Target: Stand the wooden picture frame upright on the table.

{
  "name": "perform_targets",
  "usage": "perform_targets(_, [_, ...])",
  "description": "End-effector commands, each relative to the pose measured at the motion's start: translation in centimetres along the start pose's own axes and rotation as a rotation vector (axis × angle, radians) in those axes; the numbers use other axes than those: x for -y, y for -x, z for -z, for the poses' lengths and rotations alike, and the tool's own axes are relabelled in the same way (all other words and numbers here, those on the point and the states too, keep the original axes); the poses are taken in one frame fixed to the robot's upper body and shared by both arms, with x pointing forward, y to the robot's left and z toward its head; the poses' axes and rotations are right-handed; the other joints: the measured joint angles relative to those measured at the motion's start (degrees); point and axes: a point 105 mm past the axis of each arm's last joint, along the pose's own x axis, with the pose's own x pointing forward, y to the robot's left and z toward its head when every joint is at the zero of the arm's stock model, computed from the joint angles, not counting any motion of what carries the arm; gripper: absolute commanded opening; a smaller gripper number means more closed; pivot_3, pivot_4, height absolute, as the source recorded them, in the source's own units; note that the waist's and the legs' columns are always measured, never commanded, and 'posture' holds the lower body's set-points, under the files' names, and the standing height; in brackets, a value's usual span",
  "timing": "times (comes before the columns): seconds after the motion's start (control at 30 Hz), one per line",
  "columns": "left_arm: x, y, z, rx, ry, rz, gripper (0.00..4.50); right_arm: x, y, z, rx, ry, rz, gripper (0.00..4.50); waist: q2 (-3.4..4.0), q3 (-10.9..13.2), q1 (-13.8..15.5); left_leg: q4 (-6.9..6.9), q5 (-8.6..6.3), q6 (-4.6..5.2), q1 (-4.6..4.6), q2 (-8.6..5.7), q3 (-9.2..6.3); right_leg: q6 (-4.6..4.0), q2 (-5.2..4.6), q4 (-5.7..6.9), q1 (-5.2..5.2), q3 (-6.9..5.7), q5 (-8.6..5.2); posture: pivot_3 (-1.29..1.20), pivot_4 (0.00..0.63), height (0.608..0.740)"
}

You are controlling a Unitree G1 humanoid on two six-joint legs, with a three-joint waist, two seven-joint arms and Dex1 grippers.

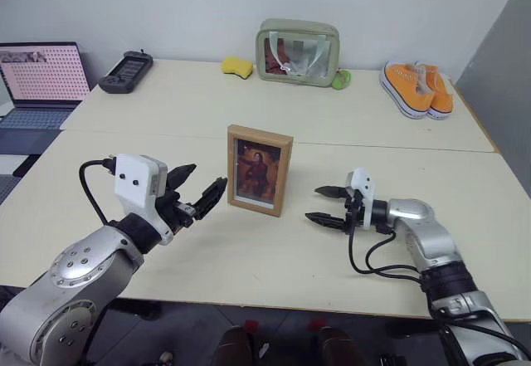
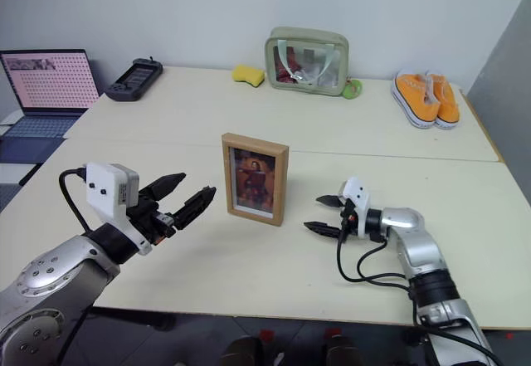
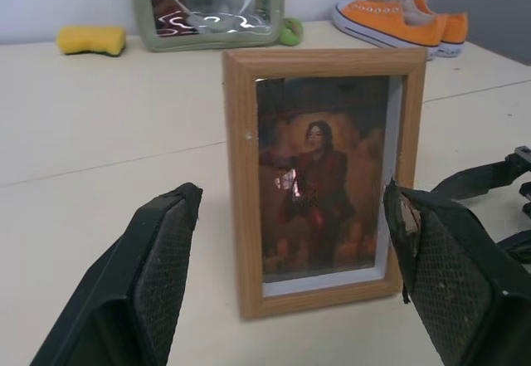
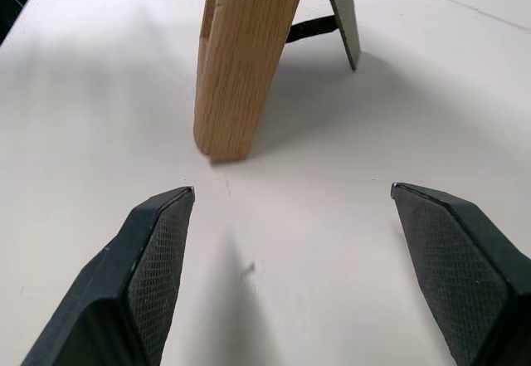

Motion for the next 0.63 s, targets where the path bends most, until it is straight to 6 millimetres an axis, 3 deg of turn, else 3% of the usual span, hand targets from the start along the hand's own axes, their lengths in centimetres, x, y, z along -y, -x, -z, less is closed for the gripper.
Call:
perform_targets(0.03, [0.3, -0.5, -0.5, 0.024, 0.011, 0.032, 3.75, -0.6, 2.1, -4.5, 0.081, 0.097, 0.077, 4.01, 0.02, 0.01, 0.12, 0.0, 0.0, 0.0, 0.01, 0.02, 0.0, 0.0, 0.02, -0.03, 0.01, 0.0, 0.0, 0.0, 0.15, 0.74])
perform_targets(0.23, [0.1, -0.9, -0.6, 0.025, 0.009, 0.068, 3.75, -2.4, 4.5, -8.2, 0.11, 0.174, 0.186, 4.01, 0.0, 0.0, 0.24, -0.08, 0.0, 0.0, 0.0, 0.0, -0.01, 0.01, 0.01, -0.13, 0.03, -0.01, 0.0, 0.0, 0.15, 0.74])
perform_targets(0.63, [0.8, -1.3, -0.4, 0.001, 0.038, 0.132, 3.75, -2.2, 5.5, -7.7, 0.094, 0.12, 0.273, 4.01, -0.02, -0.01, 0.21, -0.15, 0.0, 0.0, 0.0, 0.0, 0.0, 0.01, 0.01, -0.26, 0.05, -0.01, 0.0, 0.0, 0.15, 0.74])
